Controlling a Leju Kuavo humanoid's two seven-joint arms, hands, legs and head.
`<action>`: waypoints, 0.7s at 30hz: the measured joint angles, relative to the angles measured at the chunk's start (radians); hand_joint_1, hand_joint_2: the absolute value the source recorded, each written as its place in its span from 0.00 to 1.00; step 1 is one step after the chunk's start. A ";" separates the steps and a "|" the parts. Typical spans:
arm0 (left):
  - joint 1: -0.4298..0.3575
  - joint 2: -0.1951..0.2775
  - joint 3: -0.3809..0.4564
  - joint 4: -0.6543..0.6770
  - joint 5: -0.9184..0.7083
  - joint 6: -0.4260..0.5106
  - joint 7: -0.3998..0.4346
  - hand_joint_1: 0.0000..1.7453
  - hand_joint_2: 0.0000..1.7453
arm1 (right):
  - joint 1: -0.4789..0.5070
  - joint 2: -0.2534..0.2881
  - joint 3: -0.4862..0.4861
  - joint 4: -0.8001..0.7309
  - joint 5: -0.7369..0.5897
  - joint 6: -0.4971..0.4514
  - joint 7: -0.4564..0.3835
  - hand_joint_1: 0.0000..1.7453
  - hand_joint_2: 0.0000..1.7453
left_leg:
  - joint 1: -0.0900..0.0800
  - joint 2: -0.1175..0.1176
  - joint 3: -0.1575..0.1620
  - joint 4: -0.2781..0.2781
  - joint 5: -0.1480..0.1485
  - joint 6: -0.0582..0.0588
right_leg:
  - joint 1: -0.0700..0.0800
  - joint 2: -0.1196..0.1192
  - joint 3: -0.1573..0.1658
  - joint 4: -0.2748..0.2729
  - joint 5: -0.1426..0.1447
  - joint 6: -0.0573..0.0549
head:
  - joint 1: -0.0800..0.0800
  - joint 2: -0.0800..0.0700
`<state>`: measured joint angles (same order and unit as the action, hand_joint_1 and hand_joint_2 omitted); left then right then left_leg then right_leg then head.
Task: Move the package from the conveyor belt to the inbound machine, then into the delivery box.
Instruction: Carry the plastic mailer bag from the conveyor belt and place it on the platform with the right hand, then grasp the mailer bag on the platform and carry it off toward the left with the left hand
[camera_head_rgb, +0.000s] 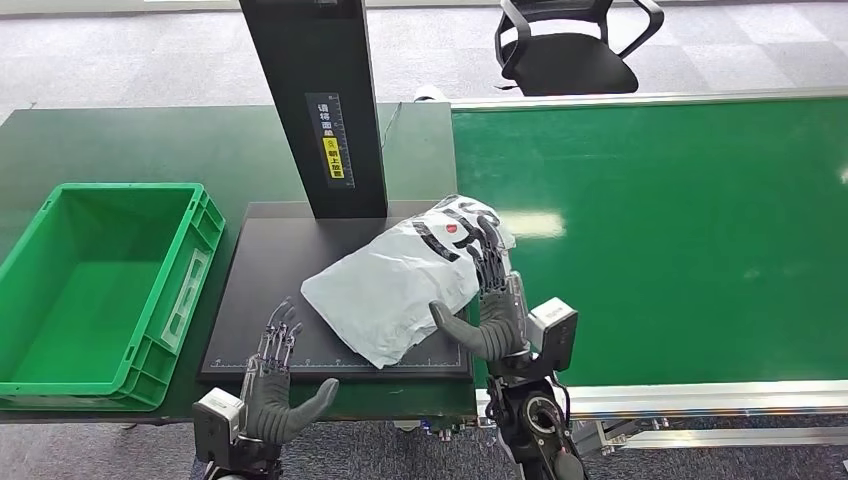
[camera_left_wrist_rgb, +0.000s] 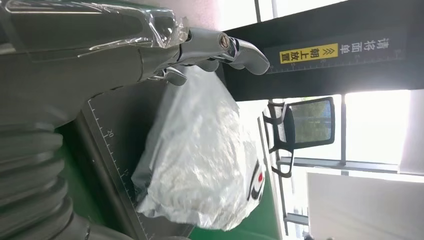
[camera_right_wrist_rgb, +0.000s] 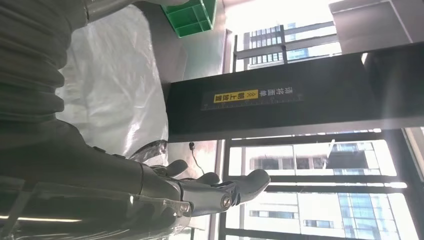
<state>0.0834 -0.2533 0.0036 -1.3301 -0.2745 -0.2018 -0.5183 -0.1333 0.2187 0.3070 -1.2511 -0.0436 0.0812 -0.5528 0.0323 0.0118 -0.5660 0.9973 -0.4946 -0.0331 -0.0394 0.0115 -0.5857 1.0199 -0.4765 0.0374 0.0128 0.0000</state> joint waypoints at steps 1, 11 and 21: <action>-0.001 0.000 0.000 -0.004 -0.009 0.001 0.001 0.00 1.00 | 0.018 0.000 -0.010 -0.019 0.001 0.006 0.000 0.00 1.00 | 0.000 0.000 0.000 0.000 0.000 0.000 | 0.000 0.000 0.000 0.000 0.000 0.000 | 0.000 0.000; -0.018 0.000 0.000 -0.036 -0.056 0.025 0.009 0.00 1.00 | 0.087 0.009 -0.061 -0.106 0.006 0.023 0.004 0.00 1.00 | 0.000 0.000 0.001 0.000 0.000 0.000 | 0.000 0.000 0.001 0.000 0.000 0.000 | 0.000 0.000; -0.293 0.022 -0.124 0.107 -0.433 0.199 0.206 0.00 1.00 | 0.113 0.038 -0.091 -0.151 0.027 0.057 0.018 0.00 1.00 | 0.000 0.000 0.003 0.000 0.001 0.000 | 0.000 -0.001 0.002 0.000 0.001 0.000 | 0.000 0.000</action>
<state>-0.2096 -0.2314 -0.1202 -1.2227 -0.7076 -0.0033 -0.3121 -0.0203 0.2568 0.2164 -1.4023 -0.0166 0.1378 -0.5344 0.0322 0.0114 -0.5634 0.9977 -0.4934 -0.0327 -0.0395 0.0109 -0.5837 1.0199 -0.4756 0.0376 0.0127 0.0000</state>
